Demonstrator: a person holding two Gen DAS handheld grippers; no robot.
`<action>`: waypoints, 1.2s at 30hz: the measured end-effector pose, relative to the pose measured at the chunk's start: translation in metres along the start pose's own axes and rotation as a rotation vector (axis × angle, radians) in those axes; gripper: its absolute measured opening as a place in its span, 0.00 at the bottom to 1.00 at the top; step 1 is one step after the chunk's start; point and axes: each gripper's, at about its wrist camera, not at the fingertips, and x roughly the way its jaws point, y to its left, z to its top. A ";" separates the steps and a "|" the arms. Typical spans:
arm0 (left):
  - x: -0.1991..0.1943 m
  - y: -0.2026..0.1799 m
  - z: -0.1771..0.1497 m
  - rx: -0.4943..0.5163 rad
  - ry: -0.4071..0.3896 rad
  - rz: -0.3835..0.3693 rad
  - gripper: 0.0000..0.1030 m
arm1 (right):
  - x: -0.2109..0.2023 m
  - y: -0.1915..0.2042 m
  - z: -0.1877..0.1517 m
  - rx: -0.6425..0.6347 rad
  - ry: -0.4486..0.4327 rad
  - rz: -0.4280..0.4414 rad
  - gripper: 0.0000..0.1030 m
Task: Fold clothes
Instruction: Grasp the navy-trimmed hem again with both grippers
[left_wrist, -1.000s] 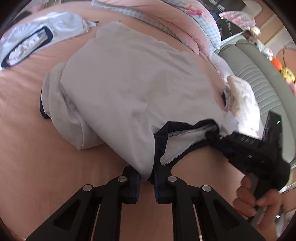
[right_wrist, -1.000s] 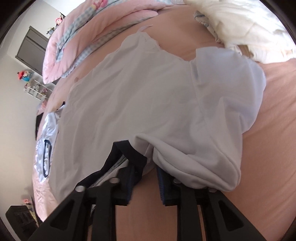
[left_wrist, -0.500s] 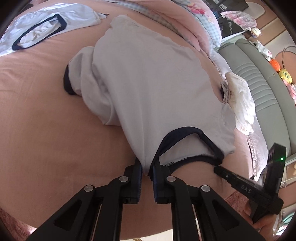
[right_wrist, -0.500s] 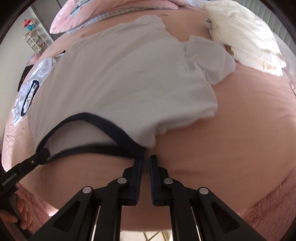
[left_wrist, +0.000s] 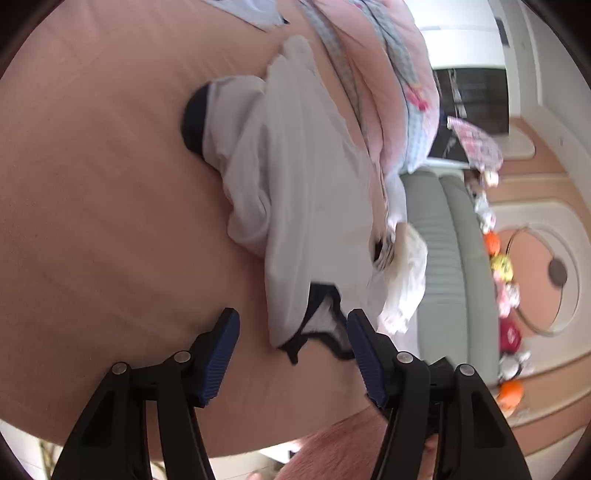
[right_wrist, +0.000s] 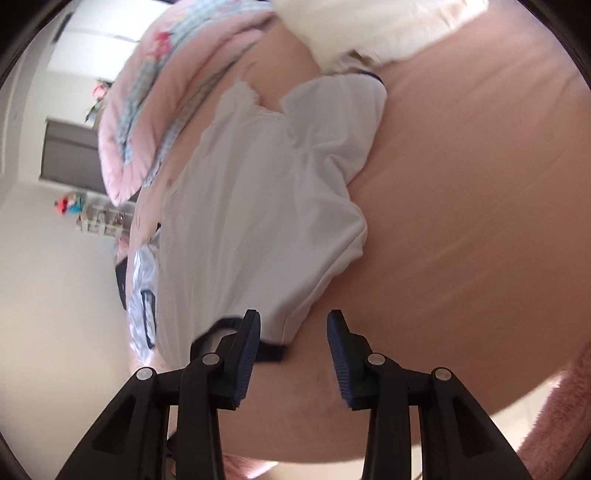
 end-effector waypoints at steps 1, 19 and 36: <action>0.007 -0.001 0.005 0.003 -0.001 0.015 0.56 | 0.010 0.001 0.003 0.012 0.013 -0.010 0.36; 0.054 -0.027 0.011 0.111 -0.006 0.094 0.07 | 0.056 0.036 -0.008 -0.090 -0.012 -0.025 0.16; -0.005 -0.035 -0.006 0.254 0.079 0.092 0.06 | 0.012 0.052 -0.043 -0.309 -0.031 -0.159 0.04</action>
